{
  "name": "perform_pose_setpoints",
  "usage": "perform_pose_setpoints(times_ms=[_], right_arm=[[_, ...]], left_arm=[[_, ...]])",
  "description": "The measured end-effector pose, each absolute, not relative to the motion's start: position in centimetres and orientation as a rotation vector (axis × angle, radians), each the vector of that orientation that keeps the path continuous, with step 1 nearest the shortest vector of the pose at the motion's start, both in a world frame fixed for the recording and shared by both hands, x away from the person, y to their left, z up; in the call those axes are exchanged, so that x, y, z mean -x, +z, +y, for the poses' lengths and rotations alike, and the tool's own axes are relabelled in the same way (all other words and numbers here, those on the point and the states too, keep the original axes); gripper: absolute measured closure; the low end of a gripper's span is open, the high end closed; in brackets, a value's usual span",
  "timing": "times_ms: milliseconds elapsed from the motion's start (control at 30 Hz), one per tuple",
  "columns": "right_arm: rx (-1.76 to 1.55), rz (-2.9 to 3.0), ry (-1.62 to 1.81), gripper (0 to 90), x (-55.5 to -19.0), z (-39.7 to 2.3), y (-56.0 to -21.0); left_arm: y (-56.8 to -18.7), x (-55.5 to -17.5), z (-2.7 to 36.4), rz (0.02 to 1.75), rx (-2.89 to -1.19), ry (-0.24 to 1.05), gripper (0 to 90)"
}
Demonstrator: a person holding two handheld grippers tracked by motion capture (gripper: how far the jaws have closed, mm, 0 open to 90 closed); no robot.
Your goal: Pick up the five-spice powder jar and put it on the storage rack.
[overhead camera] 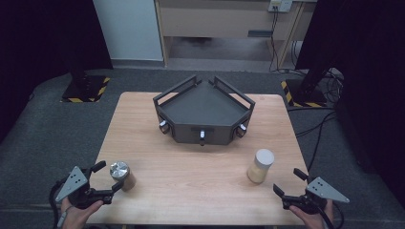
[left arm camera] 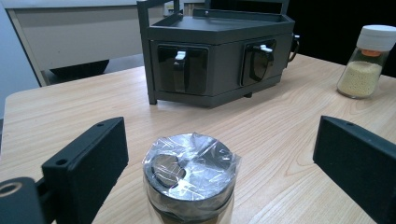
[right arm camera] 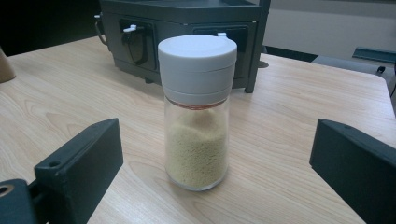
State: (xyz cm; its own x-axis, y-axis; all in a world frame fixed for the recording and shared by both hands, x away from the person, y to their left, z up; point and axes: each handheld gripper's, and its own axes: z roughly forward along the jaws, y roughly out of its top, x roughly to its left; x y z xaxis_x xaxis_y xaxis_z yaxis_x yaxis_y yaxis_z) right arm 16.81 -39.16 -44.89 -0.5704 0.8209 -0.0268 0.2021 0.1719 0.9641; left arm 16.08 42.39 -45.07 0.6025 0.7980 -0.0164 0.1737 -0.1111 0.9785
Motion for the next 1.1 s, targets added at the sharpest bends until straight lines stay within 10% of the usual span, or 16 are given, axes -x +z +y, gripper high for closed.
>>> perform_pose_setpoints(times_ms=[1100], right_arm=[[-0.929,1.917,1.412,3.8,-16.9,-38.8,-44.8]], left_arm=[[-44.7,-14.7,42.8,0.885,-1.677,0.641,2.1]])
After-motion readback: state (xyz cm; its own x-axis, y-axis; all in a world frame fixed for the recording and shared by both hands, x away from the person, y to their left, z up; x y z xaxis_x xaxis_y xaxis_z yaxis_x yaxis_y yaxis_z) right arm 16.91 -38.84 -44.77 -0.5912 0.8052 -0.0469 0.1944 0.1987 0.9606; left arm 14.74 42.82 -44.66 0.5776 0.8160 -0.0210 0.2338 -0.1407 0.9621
